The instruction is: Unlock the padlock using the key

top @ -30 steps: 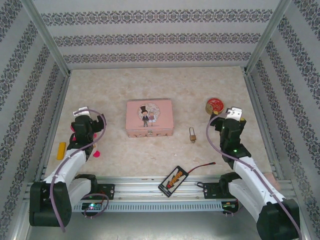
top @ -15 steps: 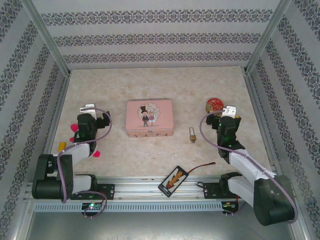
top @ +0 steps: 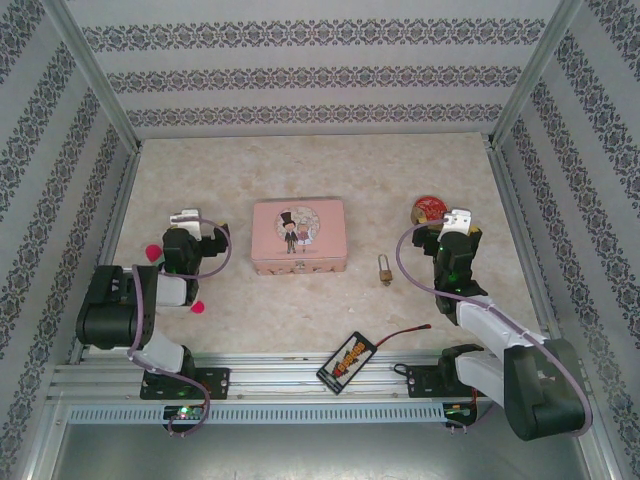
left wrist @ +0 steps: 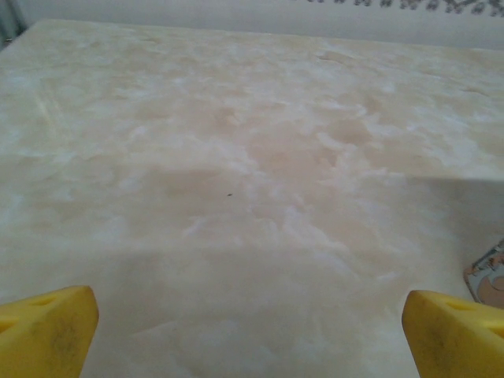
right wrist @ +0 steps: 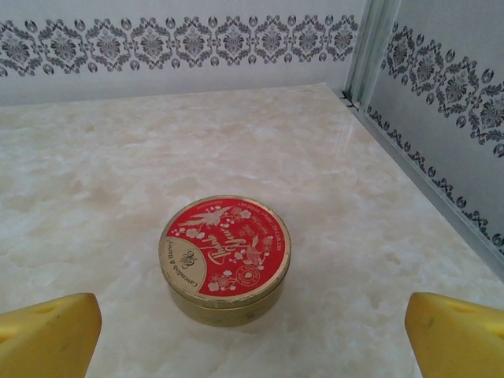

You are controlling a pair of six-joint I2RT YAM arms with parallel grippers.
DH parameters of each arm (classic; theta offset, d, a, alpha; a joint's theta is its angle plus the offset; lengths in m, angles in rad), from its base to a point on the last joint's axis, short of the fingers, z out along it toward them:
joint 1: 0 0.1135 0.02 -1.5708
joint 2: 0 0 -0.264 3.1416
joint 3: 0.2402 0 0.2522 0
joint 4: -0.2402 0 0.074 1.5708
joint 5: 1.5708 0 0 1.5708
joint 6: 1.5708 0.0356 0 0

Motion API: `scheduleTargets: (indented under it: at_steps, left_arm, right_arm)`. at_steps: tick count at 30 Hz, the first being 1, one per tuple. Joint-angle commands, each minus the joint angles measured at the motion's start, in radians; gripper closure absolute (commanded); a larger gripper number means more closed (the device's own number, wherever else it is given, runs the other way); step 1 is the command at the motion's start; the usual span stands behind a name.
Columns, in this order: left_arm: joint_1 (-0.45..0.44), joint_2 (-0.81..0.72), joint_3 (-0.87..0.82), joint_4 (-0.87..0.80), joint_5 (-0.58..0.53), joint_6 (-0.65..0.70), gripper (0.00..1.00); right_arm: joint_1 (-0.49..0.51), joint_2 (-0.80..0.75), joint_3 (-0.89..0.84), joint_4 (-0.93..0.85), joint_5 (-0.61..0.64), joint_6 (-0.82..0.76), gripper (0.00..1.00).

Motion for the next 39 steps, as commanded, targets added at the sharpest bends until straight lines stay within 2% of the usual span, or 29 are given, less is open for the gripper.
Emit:
scheduleTargets:
  at_steps: [1,5,11,19,24,27,28,29,32,34,39]
  left_arm:
    - [0.014,0.010,0.022,0.023,0.153,0.061,0.01]
    - [0.023,0.020,0.020,0.044,0.199,0.068,0.01]
    - [0.022,0.020,0.016,0.050,0.131,0.048,0.01]
    - [0.020,0.020,0.015,0.051,0.119,0.046,0.01]
    - [0.021,0.020,0.012,0.056,0.120,0.046,0.01]
    - [0.021,0.020,0.012,0.056,0.121,0.046,0.01]
    - [0.020,0.020,0.012,0.055,0.122,0.045,0.01]
    - [0.021,0.020,0.014,0.055,0.123,0.046,0.01]
    - [0.021,0.020,0.015,0.054,0.128,0.048,0.01]
    - [0.021,0.020,0.015,0.051,0.132,0.050,0.01]
    - [0.021,0.020,0.019,0.045,0.143,0.054,0.01]
  right_arm:
    - [-0.018,0.023,-0.021,0.098,-0.031,-0.033,0.02]
    - [-0.038,0.079,-0.036,0.191,-0.068,-0.055,0.02]
    - [-0.064,0.206,-0.037,0.342,-0.122,-0.073,0.02]
    - [-0.099,0.382,-0.036,0.516,-0.134,-0.032,0.02]
    - [-0.120,0.376,0.003,0.429,-0.166,-0.014,0.02]
    - [-0.136,0.393,0.051,0.342,-0.228,-0.017,0.02]
    - [-0.138,0.422,0.077,0.340,-0.262,-0.027,0.02]
    - [-0.135,0.457,0.066,0.412,-0.318,-0.051,0.02]
    - [-0.153,0.436,0.085,0.342,-0.424,-0.061,0.02]
    - [-0.164,0.452,0.070,0.400,-0.487,-0.063,0.02]
    - [-0.175,0.447,0.068,0.396,-0.545,-0.073,0.02]
